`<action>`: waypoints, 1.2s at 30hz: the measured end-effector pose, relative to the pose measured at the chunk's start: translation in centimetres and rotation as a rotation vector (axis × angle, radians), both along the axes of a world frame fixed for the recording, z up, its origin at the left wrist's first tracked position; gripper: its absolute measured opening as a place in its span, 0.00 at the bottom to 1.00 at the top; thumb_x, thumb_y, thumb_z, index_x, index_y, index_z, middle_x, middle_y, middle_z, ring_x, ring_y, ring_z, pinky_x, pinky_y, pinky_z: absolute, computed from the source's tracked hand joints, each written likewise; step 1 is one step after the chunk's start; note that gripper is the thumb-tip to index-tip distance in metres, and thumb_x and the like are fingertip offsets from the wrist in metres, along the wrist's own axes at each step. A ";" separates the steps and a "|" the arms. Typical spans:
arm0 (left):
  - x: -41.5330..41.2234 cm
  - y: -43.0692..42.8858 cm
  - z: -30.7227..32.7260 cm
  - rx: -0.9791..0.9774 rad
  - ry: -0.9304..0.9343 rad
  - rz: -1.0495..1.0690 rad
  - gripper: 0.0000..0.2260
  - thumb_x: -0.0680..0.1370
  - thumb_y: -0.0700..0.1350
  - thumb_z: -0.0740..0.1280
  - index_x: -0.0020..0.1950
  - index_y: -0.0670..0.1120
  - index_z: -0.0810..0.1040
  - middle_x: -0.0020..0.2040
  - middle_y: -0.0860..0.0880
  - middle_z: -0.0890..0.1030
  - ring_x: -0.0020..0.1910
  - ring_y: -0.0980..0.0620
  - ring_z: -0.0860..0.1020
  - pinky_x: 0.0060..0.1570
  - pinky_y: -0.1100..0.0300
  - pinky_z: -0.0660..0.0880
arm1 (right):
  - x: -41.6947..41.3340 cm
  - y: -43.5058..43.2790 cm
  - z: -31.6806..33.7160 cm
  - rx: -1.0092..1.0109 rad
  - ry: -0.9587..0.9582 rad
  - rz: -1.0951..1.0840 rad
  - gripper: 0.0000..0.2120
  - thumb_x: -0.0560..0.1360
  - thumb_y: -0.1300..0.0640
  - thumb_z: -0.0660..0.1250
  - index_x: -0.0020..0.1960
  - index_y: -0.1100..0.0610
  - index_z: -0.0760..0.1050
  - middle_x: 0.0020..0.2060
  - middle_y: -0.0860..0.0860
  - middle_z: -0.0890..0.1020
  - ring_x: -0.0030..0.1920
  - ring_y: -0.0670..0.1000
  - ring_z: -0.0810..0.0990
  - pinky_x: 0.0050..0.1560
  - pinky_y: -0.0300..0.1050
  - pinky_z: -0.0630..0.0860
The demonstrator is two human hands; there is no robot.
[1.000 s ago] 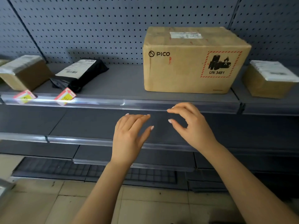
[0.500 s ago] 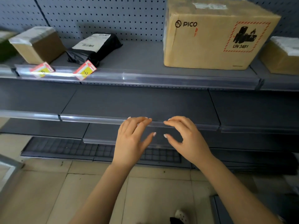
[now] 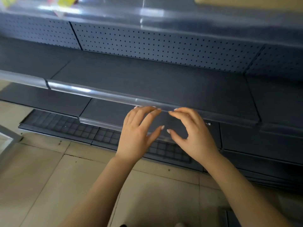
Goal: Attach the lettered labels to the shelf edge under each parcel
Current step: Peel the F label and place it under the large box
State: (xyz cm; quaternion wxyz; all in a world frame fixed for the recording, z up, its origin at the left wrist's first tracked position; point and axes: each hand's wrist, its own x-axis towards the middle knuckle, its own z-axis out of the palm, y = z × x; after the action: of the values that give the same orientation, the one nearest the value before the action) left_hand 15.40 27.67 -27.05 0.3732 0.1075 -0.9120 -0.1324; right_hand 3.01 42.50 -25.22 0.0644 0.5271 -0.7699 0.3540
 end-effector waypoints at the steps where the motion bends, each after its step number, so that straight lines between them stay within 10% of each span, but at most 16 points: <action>1: -0.4 0.0 -1.8 -0.003 0.010 -0.004 0.18 0.78 0.48 0.71 0.65 0.43 0.77 0.61 0.46 0.78 0.61 0.45 0.76 0.66 0.45 0.68 | -0.4 0.0 -1.8 -0.011 0.012 0.004 0.22 0.72 0.57 0.73 0.64 0.56 0.74 0.60 0.50 0.73 0.62 0.51 0.72 0.62 0.51 0.71; 21: -3.8 -2.3 -40.3 -0.135 0.132 -0.116 0.12 0.78 0.45 0.71 0.59 0.42 0.80 0.55 0.46 0.79 0.54 0.46 0.77 0.56 0.53 0.72 | -3.6 -0.9 -40.2 -0.018 0.180 0.026 0.20 0.71 0.56 0.73 0.61 0.57 0.76 0.55 0.49 0.75 0.53 0.50 0.77 0.55 0.47 0.75; 36: -3.3 -6.2 -46.4 -0.178 -0.007 -0.147 0.14 0.77 0.46 0.70 0.61 0.43 0.79 0.57 0.46 0.79 0.55 0.45 0.77 0.59 0.51 0.71 | -5.4 -0.8 -43.5 0.317 0.259 0.052 0.21 0.72 0.53 0.72 0.63 0.55 0.74 0.57 0.50 0.74 0.56 0.52 0.75 0.56 0.49 0.74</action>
State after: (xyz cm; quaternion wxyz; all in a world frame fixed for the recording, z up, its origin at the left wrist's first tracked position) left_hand 12.08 21.46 -73.43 0.3675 0.0070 -0.9268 -0.0776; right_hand -2.44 41.68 -68.74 0.0700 0.5916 -0.7872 0.1594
